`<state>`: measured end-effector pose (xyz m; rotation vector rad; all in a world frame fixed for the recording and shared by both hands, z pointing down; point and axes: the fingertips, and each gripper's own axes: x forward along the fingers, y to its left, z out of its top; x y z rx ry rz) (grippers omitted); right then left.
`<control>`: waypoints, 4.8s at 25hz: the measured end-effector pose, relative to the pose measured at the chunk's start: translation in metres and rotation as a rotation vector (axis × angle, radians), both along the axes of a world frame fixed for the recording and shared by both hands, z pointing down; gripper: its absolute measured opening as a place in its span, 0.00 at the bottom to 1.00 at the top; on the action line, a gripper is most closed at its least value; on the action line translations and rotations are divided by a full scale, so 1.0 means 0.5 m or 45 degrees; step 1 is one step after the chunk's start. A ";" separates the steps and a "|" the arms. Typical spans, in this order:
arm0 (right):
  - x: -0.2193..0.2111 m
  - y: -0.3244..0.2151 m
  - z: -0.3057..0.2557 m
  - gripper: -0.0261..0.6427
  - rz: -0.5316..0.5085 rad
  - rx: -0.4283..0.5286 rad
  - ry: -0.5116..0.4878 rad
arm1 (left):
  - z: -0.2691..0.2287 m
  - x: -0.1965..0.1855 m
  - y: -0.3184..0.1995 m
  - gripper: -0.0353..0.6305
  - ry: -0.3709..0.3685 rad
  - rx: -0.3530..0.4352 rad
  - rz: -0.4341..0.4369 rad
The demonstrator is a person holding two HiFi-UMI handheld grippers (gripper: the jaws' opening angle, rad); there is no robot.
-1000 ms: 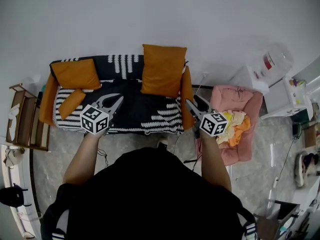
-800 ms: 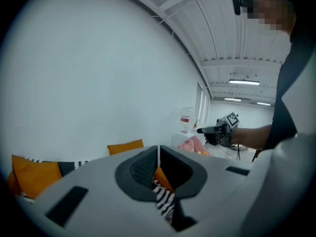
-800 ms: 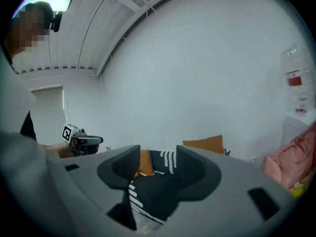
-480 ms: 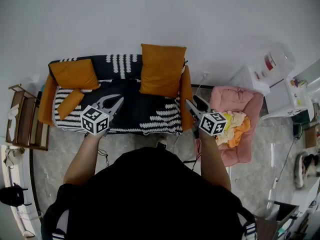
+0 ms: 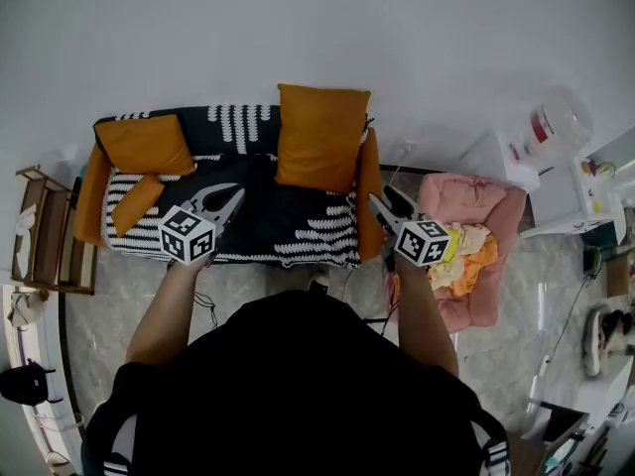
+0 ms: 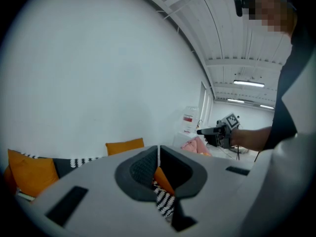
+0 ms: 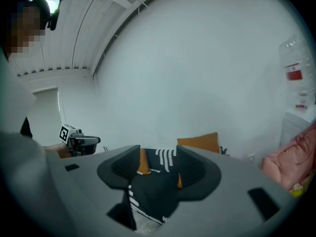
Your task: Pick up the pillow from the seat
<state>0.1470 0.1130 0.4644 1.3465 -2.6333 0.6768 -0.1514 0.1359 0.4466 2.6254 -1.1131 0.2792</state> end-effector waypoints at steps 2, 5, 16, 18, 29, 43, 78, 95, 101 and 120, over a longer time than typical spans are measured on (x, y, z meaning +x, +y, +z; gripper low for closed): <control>0.003 -0.013 0.005 0.38 -0.002 -0.005 0.001 | -0.001 0.005 -0.014 0.07 0.013 0.001 -0.003; 0.007 -0.030 0.018 0.38 -0.007 -0.020 0.003 | 0.007 0.012 -0.034 0.07 0.018 -0.006 -0.010; 0.017 -0.108 0.045 0.38 -0.070 -0.062 0.022 | 0.023 0.032 -0.104 0.07 0.020 -0.036 -0.051; 0.020 -0.124 0.045 0.38 -0.081 -0.065 0.023 | 0.022 0.035 -0.117 0.07 0.020 -0.037 -0.062; 0.052 -0.225 0.043 0.38 -0.159 -0.084 0.051 | 0.018 0.070 -0.195 0.10 0.036 -0.058 -0.132; 0.092 -0.296 0.068 0.38 -0.234 -0.107 0.025 | 0.026 0.142 -0.264 0.19 0.021 -0.076 -0.188; 0.054 -0.355 0.060 0.41 -0.247 -0.106 0.072 | 0.040 0.103 -0.320 0.25 0.041 -0.097 -0.178; 0.021 -0.429 0.096 0.41 -0.162 -0.159 0.093 | 0.082 0.075 -0.441 0.26 0.042 -0.146 -0.077; 0.012 -0.453 0.112 0.41 -0.129 -0.183 0.098 | 0.096 0.068 -0.483 0.26 0.051 -0.167 -0.044; -0.009 -0.535 0.140 0.41 0.021 -0.221 0.109 | 0.134 0.049 -0.637 0.28 0.063 -0.210 0.104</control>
